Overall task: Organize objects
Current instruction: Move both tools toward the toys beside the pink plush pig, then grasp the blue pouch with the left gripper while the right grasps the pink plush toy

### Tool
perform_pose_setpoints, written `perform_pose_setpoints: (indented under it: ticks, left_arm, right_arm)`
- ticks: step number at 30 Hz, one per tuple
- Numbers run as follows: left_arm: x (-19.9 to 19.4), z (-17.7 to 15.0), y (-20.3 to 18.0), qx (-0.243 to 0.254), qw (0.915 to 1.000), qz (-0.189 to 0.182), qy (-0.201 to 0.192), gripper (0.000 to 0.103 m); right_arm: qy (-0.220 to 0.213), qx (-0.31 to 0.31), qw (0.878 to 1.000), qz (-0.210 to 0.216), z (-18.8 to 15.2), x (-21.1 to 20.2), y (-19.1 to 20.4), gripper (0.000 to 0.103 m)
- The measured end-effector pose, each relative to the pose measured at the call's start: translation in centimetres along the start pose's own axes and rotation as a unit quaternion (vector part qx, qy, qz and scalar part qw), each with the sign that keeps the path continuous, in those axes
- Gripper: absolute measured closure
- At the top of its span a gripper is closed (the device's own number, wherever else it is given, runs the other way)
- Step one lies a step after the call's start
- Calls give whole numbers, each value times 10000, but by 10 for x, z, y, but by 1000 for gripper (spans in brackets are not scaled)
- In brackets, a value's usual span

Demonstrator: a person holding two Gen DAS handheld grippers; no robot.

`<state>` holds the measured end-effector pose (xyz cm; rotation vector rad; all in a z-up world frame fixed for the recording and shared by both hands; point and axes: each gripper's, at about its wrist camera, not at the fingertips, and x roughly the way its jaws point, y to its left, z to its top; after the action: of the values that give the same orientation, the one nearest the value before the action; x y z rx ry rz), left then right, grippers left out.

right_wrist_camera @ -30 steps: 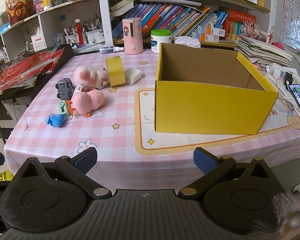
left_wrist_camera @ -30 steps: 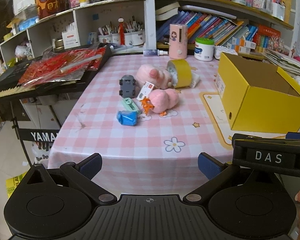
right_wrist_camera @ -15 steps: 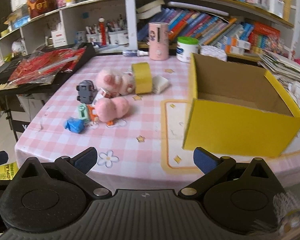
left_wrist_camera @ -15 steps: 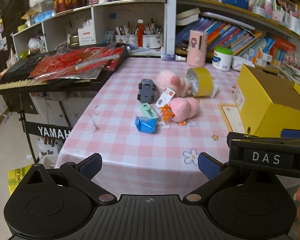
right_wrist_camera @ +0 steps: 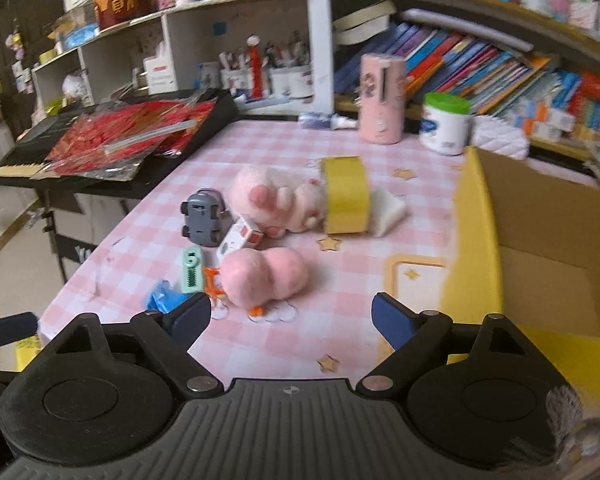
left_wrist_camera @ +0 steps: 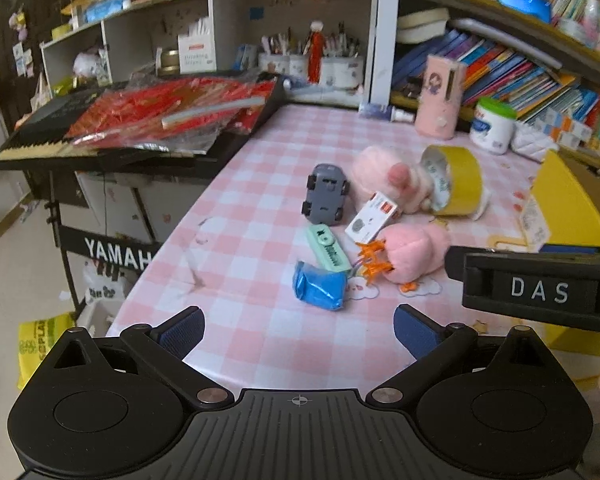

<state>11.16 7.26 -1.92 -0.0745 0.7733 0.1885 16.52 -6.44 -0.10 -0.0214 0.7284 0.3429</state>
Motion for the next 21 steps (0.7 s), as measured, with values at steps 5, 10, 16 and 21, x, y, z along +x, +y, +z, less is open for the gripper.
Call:
perform_pose_setpoints:
  ticks: [5, 10, 16, 21]
  left_arm:
    - [19, 5, -7, 250, 9994, 155, 165, 2]
    - [34, 10, -11, 358, 9987, 100, 347, 2]
    - [51, 17, -12, 405, 9978, 86, 525, 7]
    - [67, 23, -13, 387, 9969, 117, 670, 21]
  right_arm:
    - [356, -199, 9986, 332, 13, 34, 3, 13]
    - [660, -433, 9961, 382, 18, 67, 7, 10]
    - [889, -641, 9932, 393, 26, 101, 9, 5]
    - [1138, -549, 9900, 632, 31, 117, 3, 13]
